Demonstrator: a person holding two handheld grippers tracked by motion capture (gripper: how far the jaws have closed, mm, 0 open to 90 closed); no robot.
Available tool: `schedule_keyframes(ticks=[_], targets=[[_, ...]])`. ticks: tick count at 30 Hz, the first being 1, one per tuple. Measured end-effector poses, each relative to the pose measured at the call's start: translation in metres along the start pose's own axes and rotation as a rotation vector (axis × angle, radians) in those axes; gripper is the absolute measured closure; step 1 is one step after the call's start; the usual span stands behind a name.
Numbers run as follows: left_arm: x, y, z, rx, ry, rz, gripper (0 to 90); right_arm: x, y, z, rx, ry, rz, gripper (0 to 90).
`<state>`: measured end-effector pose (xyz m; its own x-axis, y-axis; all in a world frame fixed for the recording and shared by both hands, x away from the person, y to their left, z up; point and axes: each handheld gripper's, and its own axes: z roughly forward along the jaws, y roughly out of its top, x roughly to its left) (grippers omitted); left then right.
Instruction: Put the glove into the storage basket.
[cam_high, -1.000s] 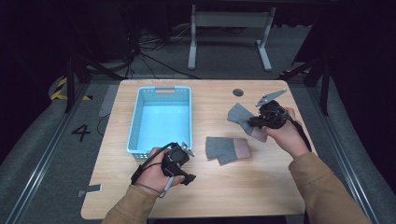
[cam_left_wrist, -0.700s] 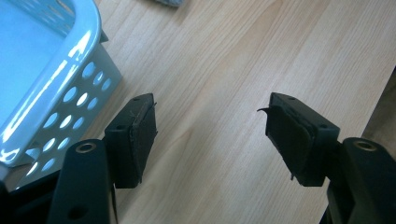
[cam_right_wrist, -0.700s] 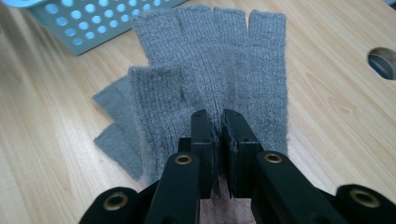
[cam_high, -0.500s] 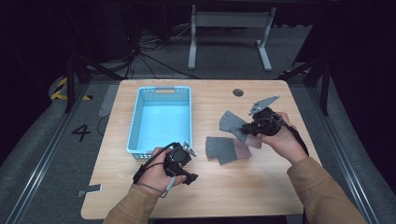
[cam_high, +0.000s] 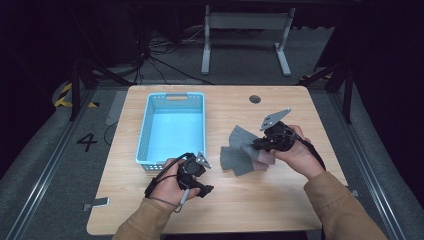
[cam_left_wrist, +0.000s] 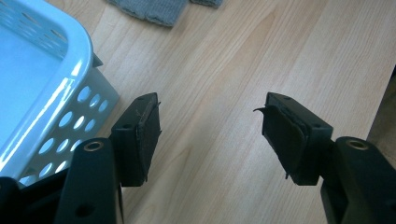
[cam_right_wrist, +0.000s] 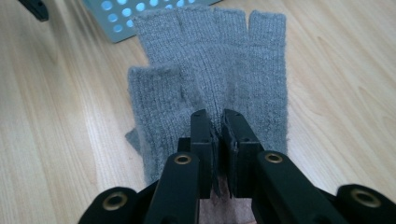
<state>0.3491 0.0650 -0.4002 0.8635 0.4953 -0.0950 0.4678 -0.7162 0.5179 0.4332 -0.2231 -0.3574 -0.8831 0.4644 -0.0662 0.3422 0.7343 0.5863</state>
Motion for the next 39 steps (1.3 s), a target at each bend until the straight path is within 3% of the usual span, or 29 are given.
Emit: schedule_keyframes(ticks=[2, 11, 22, 31, 36, 38, 39], targets=[[0.000, 0.000, 0.000, -0.006, -0.001, -0.001, 37.2, 0.004, -0.001, 0.007, 0.005, 0.025, -0.018, 83.5], [-0.001, 0.001, 0.003, -0.028, 0.003, -0.017, 37.3, 0.009, -0.005, 0.027, 0.050, 0.044, -0.044, 83.5], [-0.007, 0.002, 0.011, -0.027, 0.010, 0.006, 40.7, 0.012, -0.008, 0.041, 0.094, 0.067, -0.062, 83.5], [-0.008, 0.004, 0.015, -0.081, 0.033, 0.015, 44.6, 0.018, -0.014, 0.054, 0.126, 0.076, -0.070, 81.8], [-0.007, 0.009, 0.018, -0.092, 0.029, 0.010, 49.1, 0.020, -0.016, 0.056, 0.113, 0.065, -0.068, 73.9], [-0.007, 0.011, 0.021, -0.088, 0.035, 0.015, 51.5, 0.022, -0.018, 0.052, 0.080, 0.048, -0.057, 67.1], [-0.007, 0.012, 0.022, -0.095, 0.032, 0.013, 58.6, 0.022, -0.021, 0.045, 0.047, 0.034, -0.037, 65.8]])
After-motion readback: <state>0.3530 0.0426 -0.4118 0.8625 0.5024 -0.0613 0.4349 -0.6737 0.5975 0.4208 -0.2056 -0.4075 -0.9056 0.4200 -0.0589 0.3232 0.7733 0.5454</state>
